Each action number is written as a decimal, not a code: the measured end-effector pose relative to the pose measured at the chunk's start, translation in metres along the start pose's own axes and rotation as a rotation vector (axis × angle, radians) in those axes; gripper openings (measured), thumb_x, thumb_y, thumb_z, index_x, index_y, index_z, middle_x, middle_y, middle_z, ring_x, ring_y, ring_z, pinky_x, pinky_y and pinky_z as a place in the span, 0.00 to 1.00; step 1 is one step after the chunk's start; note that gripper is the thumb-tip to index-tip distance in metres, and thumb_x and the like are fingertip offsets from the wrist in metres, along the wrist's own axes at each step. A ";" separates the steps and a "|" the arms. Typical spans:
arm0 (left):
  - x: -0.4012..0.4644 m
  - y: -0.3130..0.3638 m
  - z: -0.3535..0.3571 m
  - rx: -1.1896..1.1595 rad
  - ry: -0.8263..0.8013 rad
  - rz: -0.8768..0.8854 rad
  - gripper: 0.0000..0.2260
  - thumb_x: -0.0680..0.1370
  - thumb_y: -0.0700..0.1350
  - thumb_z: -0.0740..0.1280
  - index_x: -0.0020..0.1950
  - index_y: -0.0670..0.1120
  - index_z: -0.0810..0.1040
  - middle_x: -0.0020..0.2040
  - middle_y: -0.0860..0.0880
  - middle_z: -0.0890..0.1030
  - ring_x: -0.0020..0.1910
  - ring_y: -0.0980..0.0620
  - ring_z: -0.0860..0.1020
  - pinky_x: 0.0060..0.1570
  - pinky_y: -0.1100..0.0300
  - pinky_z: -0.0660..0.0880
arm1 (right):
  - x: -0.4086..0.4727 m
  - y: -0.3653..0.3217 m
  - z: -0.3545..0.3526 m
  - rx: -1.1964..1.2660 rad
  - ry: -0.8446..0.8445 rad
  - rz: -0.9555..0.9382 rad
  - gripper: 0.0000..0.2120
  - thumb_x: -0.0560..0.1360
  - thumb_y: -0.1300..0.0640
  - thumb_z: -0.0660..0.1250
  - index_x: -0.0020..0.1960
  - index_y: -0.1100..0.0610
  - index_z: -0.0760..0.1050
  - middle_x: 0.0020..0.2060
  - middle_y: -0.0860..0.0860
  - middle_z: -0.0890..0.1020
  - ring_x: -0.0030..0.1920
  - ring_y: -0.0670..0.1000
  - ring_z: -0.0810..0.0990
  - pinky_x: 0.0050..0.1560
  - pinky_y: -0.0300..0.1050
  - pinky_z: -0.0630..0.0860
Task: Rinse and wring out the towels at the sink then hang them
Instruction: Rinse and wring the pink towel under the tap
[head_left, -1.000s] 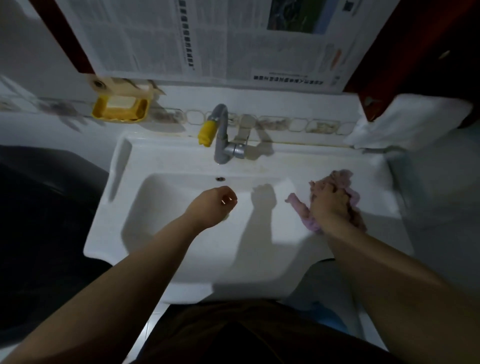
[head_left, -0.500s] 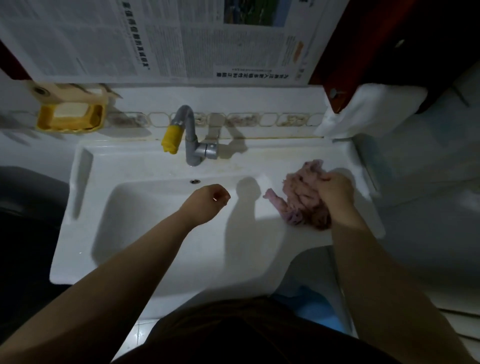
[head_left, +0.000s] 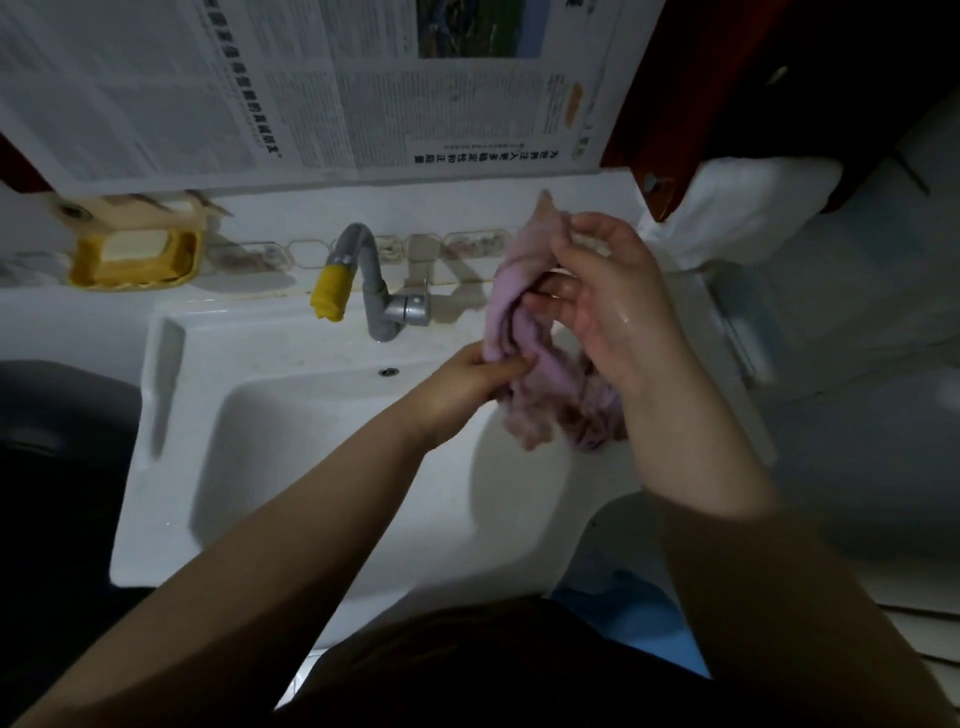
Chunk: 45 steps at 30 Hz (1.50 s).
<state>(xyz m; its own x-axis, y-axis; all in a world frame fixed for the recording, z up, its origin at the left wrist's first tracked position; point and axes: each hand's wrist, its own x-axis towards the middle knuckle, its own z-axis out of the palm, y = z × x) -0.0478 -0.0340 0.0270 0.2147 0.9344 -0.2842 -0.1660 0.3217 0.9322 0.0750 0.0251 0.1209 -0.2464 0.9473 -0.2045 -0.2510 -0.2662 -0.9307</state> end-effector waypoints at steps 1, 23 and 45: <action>-0.004 -0.002 -0.008 -0.084 0.079 -0.013 0.14 0.79 0.47 0.64 0.61 0.41 0.77 0.58 0.39 0.81 0.59 0.39 0.78 0.63 0.45 0.73 | 0.003 0.006 0.002 -0.036 0.019 0.005 0.09 0.78 0.65 0.61 0.53 0.52 0.69 0.44 0.56 0.80 0.34 0.50 0.81 0.33 0.42 0.78; -0.090 -0.067 -0.134 0.055 0.410 -0.254 0.39 0.69 0.39 0.68 0.77 0.49 0.57 0.71 0.47 0.69 0.64 0.50 0.74 0.59 0.56 0.74 | 0.056 0.150 0.076 -0.545 -0.775 0.456 0.08 0.76 0.60 0.62 0.41 0.50 0.75 0.39 0.51 0.78 0.43 0.50 0.77 0.52 0.54 0.74; -0.062 -0.020 -0.109 -0.154 0.661 -0.033 0.17 0.84 0.46 0.53 0.61 0.38 0.76 0.56 0.37 0.81 0.58 0.38 0.77 0.62 0.46 0.72 | 0.168 0.162 0.072 -1.403 -0.198 0.185 0.16 0.81 0.56 0.53 0.61 0.65 0.72 0.55 0.63 0.80 0.48 0.61 0.80 0.45 0.48 0.75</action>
<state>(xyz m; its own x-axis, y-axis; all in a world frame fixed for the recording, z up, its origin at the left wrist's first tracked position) -0.1628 -0.0816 0.0017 -0.4032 0.8053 -0.4346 -0.3150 0.3238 0.8922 -0.0747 0.1284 -0.0425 -0.3263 0.8478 -0.4180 0.8877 0.1228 -0.4438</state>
